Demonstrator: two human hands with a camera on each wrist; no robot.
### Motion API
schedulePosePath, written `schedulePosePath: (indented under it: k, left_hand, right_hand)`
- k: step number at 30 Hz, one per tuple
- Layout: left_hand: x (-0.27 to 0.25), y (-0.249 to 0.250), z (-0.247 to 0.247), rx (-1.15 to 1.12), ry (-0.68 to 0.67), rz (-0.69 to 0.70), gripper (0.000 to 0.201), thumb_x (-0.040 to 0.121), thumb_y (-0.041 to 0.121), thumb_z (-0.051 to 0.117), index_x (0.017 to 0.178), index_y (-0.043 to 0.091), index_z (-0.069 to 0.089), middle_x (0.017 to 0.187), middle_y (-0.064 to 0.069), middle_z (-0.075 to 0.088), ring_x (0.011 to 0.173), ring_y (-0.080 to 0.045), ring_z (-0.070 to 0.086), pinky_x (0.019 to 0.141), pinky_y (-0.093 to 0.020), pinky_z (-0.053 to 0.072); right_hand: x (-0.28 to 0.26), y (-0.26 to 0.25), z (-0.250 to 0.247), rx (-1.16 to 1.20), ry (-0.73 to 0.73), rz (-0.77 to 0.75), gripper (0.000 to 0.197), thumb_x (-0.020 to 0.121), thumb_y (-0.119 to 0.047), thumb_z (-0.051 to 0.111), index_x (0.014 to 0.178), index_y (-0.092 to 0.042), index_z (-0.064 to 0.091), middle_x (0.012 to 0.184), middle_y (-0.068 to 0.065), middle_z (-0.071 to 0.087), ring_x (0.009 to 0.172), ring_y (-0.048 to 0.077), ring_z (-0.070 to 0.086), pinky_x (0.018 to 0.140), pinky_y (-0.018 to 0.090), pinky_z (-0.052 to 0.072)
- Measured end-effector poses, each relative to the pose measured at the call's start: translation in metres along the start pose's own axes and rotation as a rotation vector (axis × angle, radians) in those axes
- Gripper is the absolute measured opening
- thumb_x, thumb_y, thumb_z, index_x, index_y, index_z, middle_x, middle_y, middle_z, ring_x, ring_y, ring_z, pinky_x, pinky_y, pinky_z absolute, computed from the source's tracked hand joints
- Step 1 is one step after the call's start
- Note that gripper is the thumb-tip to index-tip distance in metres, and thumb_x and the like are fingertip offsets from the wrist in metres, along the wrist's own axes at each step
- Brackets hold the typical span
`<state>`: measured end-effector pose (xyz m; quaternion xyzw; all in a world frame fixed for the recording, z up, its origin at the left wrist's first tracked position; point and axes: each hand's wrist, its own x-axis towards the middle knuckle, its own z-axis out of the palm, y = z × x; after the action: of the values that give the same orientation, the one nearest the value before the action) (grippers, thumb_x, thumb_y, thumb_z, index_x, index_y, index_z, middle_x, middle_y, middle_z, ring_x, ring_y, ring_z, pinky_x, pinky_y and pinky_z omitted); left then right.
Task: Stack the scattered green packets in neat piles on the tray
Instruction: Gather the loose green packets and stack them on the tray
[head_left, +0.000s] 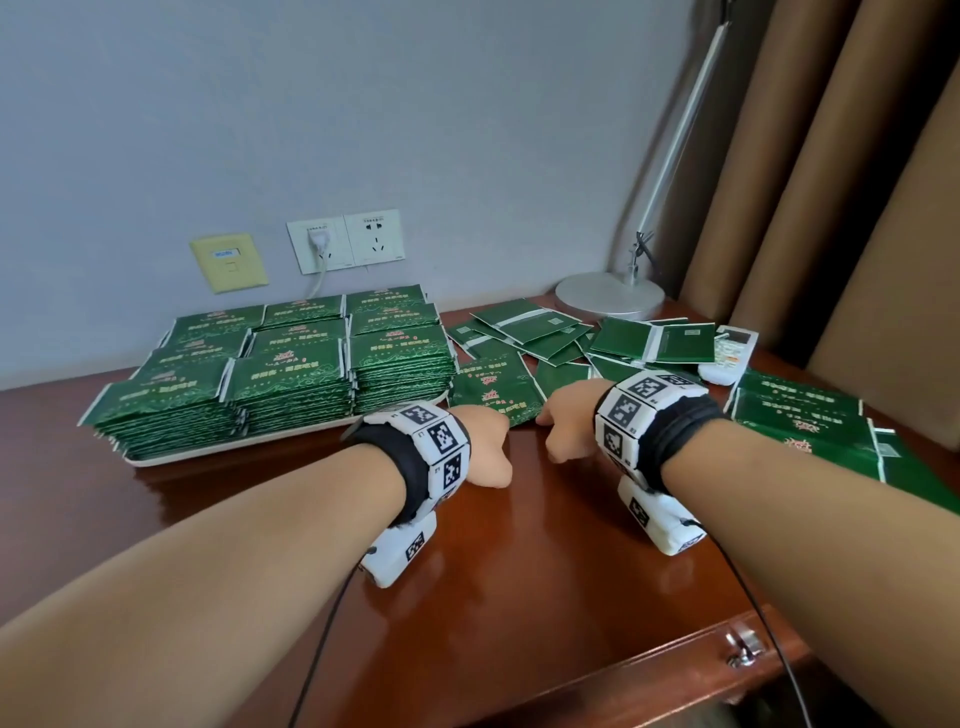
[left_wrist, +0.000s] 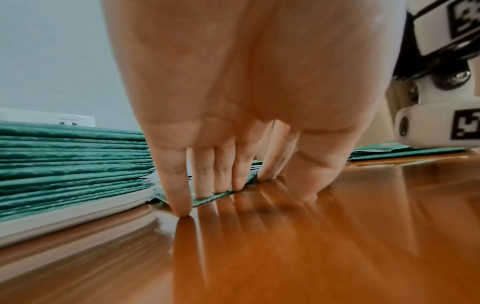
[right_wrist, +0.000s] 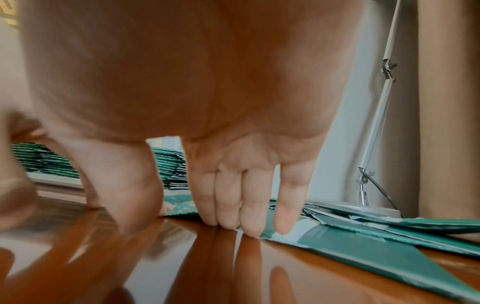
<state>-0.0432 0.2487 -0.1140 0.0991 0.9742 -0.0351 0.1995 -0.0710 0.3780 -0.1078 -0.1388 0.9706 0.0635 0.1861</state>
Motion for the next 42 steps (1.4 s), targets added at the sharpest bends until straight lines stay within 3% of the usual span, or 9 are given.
schedulePosePath:
  k: [3, 8, 17, 22, 26, 32, 35, 38, 42]
  left_hand:
    - [-0.015, -0.001, 0.004, 0.004, 0.029, 0.003, 0.058, 0.080, 0.029, 0.058, 0.134, 0.012, 0.048, 0.122, -0.006, 0.055, 0.108, -0.025, 0.056, 0.095, -0.040, 0.050]
    - [-0.036, -0.001, 0.007, 0.030, 0.034, 0.031, 0.056, 0.081, 0.028, 0.058, 0.133, 0.010, 0.050, 0.109, -0.004, 0.052, 0.101, -0.024, 0.056, 0.091, -0.040, 0.050]
    - [-0.079, -0.020, 0.026, -0.016, 0.070, 0.082, 0.059, 0.086, 0.028, 0.056, 0.144, 0.020, 0.042, 0.142, 0.000, 0.048, 0.127, -0.018, 0.047, 0.101, -0.031, 0.044]
    - [-0.110, -0.036, 0.032, 0.010, 0.038, 0.036, 0.045, 0.087, 0.030, 0.055, 0.130, 0.017, 0.057, 0.127, 0.001, 0.060, 0.114, -0.018, 0.056, 0.098, -0.033, 0.048]
    - [-0.129, -0.066, 0.045, 0.079, -0.018, -0.055, 0.015, 0.079, 0.034, 0.052, 0.090, 0.023, 0.049, 0.091, 0.002, 0.049, 0.080, -0.018, 0.047, 0.077, -0.032, 0.048]
    - [-0.170, -0.111, 0.061, 0.098, -0.058, -0.175, 0.017, 0.081, 0.029, 0.054, 0.089, 0.024, 0.040, 0.090, 0.004, 0.040, 0.079, -0.017, 0.039, 0.074, -0.029, 0.037]
    - [-0.189, -0.132, 0.063, 0.022, -0.070, -0.200, 0.008, 0.082, 0.026, 0.056, 0.089, 0.022, 0.058, 0.089, 0.005, 0.058, 0.083, -0.016, 0.055, 0.084, -0.027, 0.046]
    - [-0.207, -0.146, 0.062, -0.016, -0.073, -0.223, 0.030, 0.087, 0.022, 0.056, 0.114, 0.021, 0.068, 0.111, 0.006, 0.068, 0.105, -0.012, 0.061, 0.096, -0.030, 0.048]
    - [-0.219, -0.165, 0.065, -0.057, -0.022, -0.232, 0.028, 0.088, 0.020, 0.055, 0.110, 0.013, 0.071, 0.107, -0.001, 0.069, 0.100, -0.016, 0.062, 0.093, -0.029, 0.049]
  right_hand:
    - [-0.010, -0.007, 0.003, -0.003, 0.006, 0.017, 0.075, 0.050, -0.040, 0.050, 0.123, -0.025, 0.062, 0.114, 0.000, 0.067, 0.102, 0.021, 0.063, 0.089, 0.037, 0.051]
    - [-0.033, -0.017, 0.007, -0.010, 0.023, 0.027, 0.061, 0.064, -0.038, 0.059, 0.124, -0.024, 0.062, 0.118, 0.000, 0.066, 0.106, 0.021, 0.062, 0.092, 0.037, 0.050]
    - [-0.066, -0.043, 0.022, -0.003, 0.054, -0.010, 0.056, 0.072, -0.032, 0.061, 0.126, -0.021, 0.061, 0.120, 0.003, 0.065, 0.108, 0.022, 0.062, 0.093, 0.036, 0.051]
    - [-0.083, -0.064, 0.026, -0.024, 0.068, -0.074, 0.059, 0.068, -0.034, 0.060, 0.125, -0.019, 0.061, 0.118, 0.007, 0.066, 0.108, 0.025, 0.062, 0.090, 0.039, 0.052]
    - [-0.090, -0.090, 0.026, -0.023, 0.098, -0.149, 0.052, 0.066, -0.035, 0.057, 0.117, -0.027, 0.066, 0.108, 0.000, 0.069, 0.099, 0.022, 0.065, 0.086, 0.034, 0.054]
    - [-0.094, -0.158, 0.027, -0.045, 0.109, -0.307, 0.045, 0.081, -0.029, 0.060, 0.127, -0.025, 0.061, 0.117, -0.002, 0.065, 0.102, 0.020, 0.062, 0.089, 0.030, 0.051]
    - [-0.087, -0.190, 0.025, -0.026, 0.071, -0.379, 0.045, 0.085, -0.030, 0.060, 0.128, -0.016, 0.060, 0.121, 0.003, 0.063, 0.107, 0.022, 0.060, 0.095, 0.035, 0.049]
    - [-0.082, -0.213, 0.018, -0.022, 0.072, -0.446, 0.039, 0.087, -0.027, 0.057, 0.124, -0.014, 0.063, 0.122, 0.004, 0.064, 0.109, 0.022, 0.061, 0.096, 0.036, 0.049]
    - [-0.076, -0.228, 0.000, -0.028, 0.123, -0.540, 0.029, 0.090, -0.018, 0.060, 0.118, -0.022, 0.068, 0.117, -0.007, 0.066, 0.105, 0.017, 0.061, 0.094, 0.032, 0.050]
